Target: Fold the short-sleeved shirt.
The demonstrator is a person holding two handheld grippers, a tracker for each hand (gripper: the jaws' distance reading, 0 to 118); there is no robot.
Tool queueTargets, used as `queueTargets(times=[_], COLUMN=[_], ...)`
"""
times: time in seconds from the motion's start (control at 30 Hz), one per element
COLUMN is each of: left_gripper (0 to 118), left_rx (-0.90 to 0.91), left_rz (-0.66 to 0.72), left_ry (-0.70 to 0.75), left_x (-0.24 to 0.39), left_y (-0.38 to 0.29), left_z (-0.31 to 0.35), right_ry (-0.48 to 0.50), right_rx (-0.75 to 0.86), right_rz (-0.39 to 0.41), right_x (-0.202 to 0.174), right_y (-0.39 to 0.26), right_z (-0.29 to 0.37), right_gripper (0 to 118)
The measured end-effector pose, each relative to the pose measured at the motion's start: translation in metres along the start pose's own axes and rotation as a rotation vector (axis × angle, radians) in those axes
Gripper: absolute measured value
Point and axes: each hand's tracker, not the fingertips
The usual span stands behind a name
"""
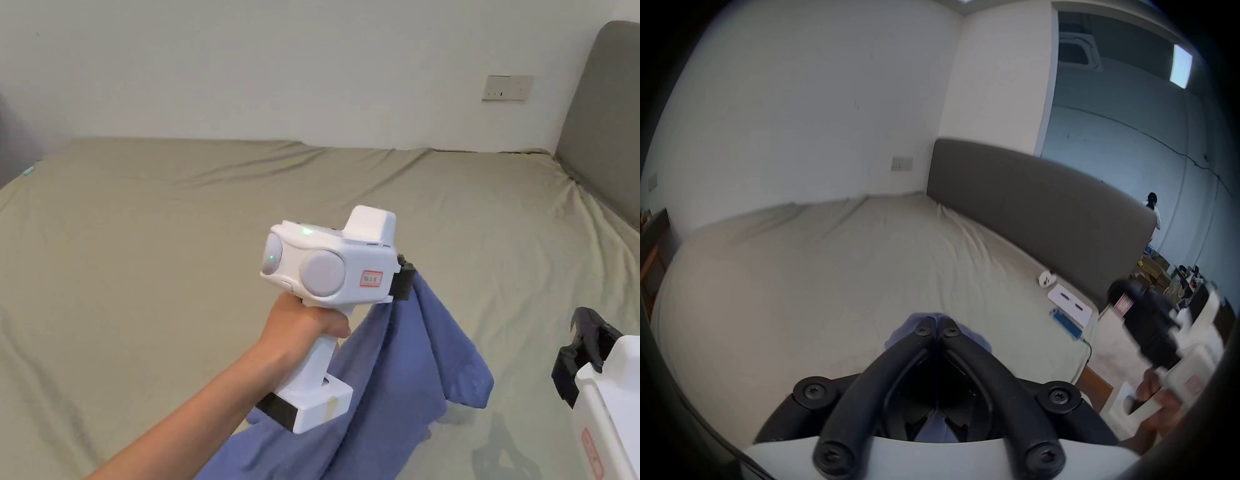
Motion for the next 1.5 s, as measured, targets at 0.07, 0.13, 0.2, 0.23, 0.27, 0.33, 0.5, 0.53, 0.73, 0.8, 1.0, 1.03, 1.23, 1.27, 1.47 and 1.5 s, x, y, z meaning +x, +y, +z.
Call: queueTargets(times=[0.07, 0.13, 0.2, 0.23, 0.27, 0.33, 0.5, 0.53, 0.73, 0.8, 1.0, 1.03, 1.23, 1.27, 1.47, 1.5], left_gripper=[0, 0, 0, 0, 0, 0, 0, 0, 109, 118, 115, 115, 115, 115, 68, 33], left_rx=[-0.085, -0.191, -0.266, -0.31, -0.338, -0.413, -0.424, -0.425, -0.283, -0.184, 0.184, 0.25, 0.485, 0.499, 0.546, 0.545], left_rz=[0.027, 0.062, 0.093, 0.093, 0.104, 0.088, 0.188, 0.202, 0.094, 0.11, 0.172, 0.169, 0.028, 0.005, -0.035, -0.033], left_ry=[-0.001, 0.0, 0.004, 0.018, 0.037, 0.061, 0.107, 0.107, 0.148, 0.165, 0.3, 0.334, 0.616, 0.651, 0.728, 0.725], left_x=[-0.005, -0.011, -0.017, -0.02, -0.022, -0.027, -0.045, -0.046, -0.043, -0.046, -0.049, -0.035, -0.064, -0.068, -0.09, -0.091], left_y=[-0.031, -0.071, -0.107, -0.127, -0.142, -0.169, -0.195, -0.191, -0.162, -0.146, -0.104, -0.105, -0.1, -0.102, -0.114, -0.116], left_z=[-0.025, -0.052, -0.073, -0.084, -0.092, -0.108, -0.121, -0.121, -0.094, -0.073, 0.023, 0.055, 0.12, 0.129, 0.164, 0.169], right_ry=[-0.003, -0.002, 0.002, 0.005, 0.009, 0.02, 0.042, 0.044, 0.059, 0.063, 0.07, 0.071, 0.075, 0.075, 0.089, 0.093], right_rx=[-0.012, -0.025, -0.039, -0.046, -0.052, -0.065, -0.081, -0.082, -0.073, -0.062, -0.015, -0.008, 0.039, 0.046, 0.067, 0.066], right_rz=[0.002, 0.006, 0.007, 0.005, 0.003, -0.001, 0.006, 0.006, 0.009, 0.004, -0.018, -0.017, -0.007, -0.005, 0.004, 0.004], right_x=[0.001, 0.0, -0.002, -0.004, -0.005, -0.008, -0.018, -0.019, -0.025, -0.027, -0.035, -0.036, -0.046, -0.048, -0.057, -0.058], right_y=[-0.004, -0.01, -0.015, -0.017, -0.019, -0.022, -0.027, -0.027, -0.02, -0.015, 0.007, 0.011, 0.028, 0.03, 0.034, 0.034], right_z=[0.0, -0.001, -0.003, -0.004, -0.005, -0.006, -0.006, -0.006, -0.002, 0.0, 0.009, 0.01, 0.016, 0.017, 0.019, 0.019], right_gripper=[1, 1, 1, 1, 1, 1, 1, 1, 1, 1, 1, 1, 1, 1, 1, 1])
